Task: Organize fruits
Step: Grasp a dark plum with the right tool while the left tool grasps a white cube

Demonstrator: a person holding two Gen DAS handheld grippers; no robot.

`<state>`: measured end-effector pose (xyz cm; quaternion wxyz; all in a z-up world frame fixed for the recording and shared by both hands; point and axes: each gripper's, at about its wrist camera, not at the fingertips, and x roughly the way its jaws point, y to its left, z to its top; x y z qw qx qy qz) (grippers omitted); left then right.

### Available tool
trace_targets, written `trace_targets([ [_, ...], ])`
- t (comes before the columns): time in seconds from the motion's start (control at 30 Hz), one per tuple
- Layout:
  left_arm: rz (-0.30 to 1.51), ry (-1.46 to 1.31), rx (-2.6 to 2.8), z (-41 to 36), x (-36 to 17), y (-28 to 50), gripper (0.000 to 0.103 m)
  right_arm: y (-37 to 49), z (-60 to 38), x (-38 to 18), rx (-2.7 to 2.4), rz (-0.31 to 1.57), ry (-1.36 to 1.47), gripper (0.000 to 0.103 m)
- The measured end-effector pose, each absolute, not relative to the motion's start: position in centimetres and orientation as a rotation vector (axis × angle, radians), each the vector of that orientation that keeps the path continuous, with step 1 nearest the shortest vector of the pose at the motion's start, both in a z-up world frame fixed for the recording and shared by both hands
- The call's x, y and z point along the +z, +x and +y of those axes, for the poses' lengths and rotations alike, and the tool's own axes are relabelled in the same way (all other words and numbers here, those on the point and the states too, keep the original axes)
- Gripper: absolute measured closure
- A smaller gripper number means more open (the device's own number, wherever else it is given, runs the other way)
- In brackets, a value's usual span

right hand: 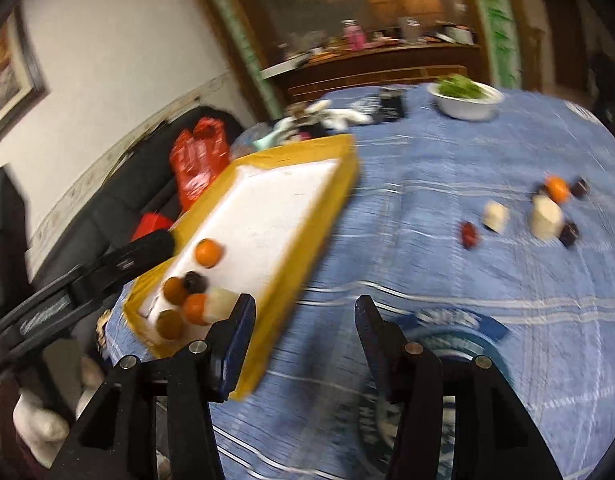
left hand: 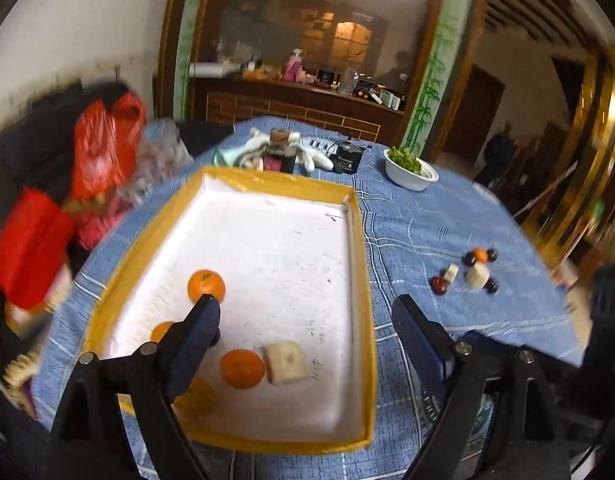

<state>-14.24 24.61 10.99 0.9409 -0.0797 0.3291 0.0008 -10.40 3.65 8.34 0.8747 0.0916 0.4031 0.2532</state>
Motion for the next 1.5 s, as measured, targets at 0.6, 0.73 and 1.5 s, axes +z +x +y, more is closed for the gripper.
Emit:
trace_targets([
  [0.6,0.587,0.161,0.014,13.7,13.7,-18.5,0.016,-13.4,-6.3,8.1,0.396,0.787,0.405,0.043],
  [0.73,0.591,0.178,0.0,12.7,13.7,-18.7,0.016,-13.8,-7.1,8.1,0.396,0.78,0.424,0.041],
  [1.5,0.805,0.033,-0.276,9.3,8.7,-8.3,0.038,-4.4,-14.7,5.6,0.2,0.886,0.333,0.042],
])
